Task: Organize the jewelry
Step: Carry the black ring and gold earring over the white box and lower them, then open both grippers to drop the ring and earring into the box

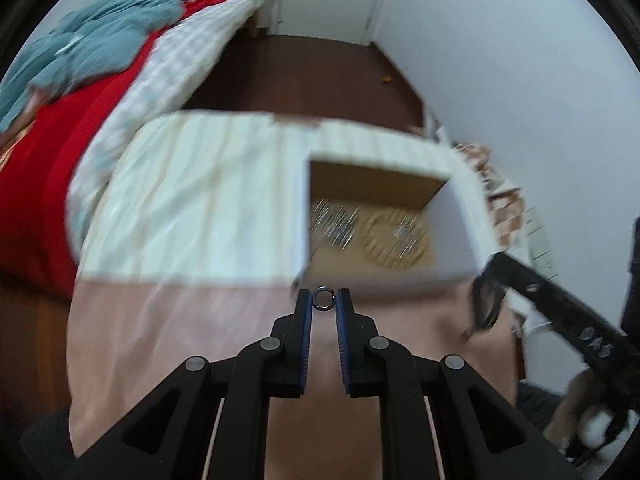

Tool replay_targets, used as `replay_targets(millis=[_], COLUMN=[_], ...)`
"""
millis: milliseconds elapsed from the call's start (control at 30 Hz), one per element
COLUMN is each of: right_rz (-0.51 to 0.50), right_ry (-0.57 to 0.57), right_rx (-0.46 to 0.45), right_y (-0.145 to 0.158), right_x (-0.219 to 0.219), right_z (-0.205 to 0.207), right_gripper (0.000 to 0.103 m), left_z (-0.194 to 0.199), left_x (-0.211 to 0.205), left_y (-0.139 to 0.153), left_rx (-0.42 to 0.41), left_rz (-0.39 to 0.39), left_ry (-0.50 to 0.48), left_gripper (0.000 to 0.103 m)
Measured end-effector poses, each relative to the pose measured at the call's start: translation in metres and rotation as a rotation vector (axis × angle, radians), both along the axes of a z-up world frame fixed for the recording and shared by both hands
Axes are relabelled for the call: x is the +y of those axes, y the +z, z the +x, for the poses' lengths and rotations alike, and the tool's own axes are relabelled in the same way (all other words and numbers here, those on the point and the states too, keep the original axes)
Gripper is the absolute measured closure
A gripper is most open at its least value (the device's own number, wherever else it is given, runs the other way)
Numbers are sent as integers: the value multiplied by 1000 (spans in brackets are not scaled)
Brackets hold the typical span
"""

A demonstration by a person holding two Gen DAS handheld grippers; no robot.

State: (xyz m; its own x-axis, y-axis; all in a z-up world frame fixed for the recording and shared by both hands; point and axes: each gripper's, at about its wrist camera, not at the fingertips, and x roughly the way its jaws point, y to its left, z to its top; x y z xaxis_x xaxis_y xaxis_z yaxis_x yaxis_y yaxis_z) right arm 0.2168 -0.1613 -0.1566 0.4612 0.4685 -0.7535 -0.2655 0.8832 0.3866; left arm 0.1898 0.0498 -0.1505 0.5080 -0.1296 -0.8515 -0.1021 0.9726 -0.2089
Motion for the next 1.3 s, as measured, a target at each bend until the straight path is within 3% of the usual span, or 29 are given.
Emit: replay_targets(millis=[100, 200, 467, 533, 600, 800, 833, 867, 900, 933, 967, 1033, 1133, 1200, 1300], right_rz=[-6, 4, 4, 6, 24, 5, -20, -50, -75, -104, -146, -230, -371, -448, -479], right_ry=[24, 58, 113, 105, 98, 76, 70, 64, 60, 55, 46, 29, -1, -20, -35], right_rx=[19, 92, 242, 243, 243, 216, 197, 178, 162, 147, 132, 98, 63, 52, 60], right_y=[2, -10, -42, -41, -40, -29, -25, -21, -17, -15, -12, -10, -11, -14, -16], right_x=[4, 11, 31, 30, 28, 21, 20, 20, 20, 20, 21, 23, 25, 25, 22], right_z=[40, 76, 123, 124, 125, 120, 117, 114, 109, 105, 101, 91, 76, 65, 52], right_gripper=[95, 95, 93, 79, 70, 69, 69, 69, 66, 55, 48, 22, 5, 0, 0], left_z=[38, 72, 107, 108, 107, 100, 97, 93, 88, 83, 78, 66, 51, 39, 26], left_x=[-6, -9, 1, 3, 6, 15, 17, 18, 17, 16, 16, 16, 14, 12, 8], left_y=[4, -6, -26, -23, -18, -7, -5, -4, -3, -3, -4, -5, -6, -6, -4], left_rx=[12, 63, 164, 159, 141, 111, 107, 101, 95, 91, 91, 92, 86, 74, 62], left_rz=[-17, -37, -86, -57, -48, 4, 16, 38, 57, 81, 103, 143, 188, 228, 250], left_ry=[-41, -74, -60, -46, -28, 6, 11, 19, 23, 28, 35, 49, 59, 66, 76], left_gripper=[94, 94, 91, 78, 35, 30, 28, 19, 9, 6, 6, 6, 2, 2, 2])
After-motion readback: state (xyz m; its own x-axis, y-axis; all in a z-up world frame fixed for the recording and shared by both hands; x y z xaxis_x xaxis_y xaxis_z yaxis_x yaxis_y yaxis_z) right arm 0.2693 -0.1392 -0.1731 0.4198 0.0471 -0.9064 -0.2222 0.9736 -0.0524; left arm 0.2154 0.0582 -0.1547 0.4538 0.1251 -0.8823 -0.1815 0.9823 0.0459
